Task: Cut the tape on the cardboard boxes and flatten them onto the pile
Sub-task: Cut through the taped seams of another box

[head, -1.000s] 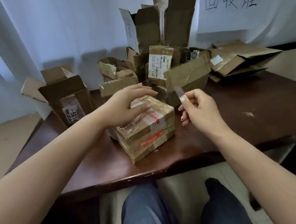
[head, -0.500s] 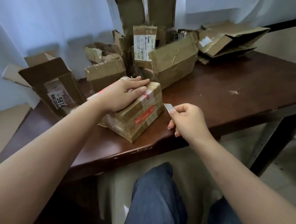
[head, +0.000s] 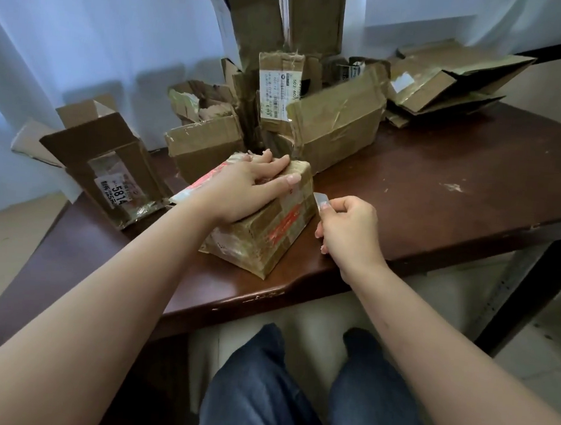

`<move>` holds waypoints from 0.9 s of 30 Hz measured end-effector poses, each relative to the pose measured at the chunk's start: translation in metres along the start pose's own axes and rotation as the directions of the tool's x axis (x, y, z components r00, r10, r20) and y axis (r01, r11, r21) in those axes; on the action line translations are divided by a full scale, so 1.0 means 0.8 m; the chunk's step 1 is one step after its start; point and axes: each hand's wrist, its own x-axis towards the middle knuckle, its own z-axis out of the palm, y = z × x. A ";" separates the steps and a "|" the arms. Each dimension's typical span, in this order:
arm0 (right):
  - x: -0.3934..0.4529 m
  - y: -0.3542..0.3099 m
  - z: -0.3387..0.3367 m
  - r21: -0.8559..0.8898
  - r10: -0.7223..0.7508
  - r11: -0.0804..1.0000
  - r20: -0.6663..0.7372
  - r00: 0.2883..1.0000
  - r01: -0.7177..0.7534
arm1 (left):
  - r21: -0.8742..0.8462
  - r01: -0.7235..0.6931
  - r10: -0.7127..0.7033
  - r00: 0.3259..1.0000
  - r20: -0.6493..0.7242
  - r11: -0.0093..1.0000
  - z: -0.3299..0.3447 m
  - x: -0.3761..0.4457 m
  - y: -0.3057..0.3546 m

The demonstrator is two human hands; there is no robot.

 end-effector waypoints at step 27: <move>-0.086 -0.013 0.022 -0.046 -0.034 0.998 0.152 0.988 0.041 | 0.073 0.002 -0.001 1.000 -0.016 0.997 0.002 -0.001 0.006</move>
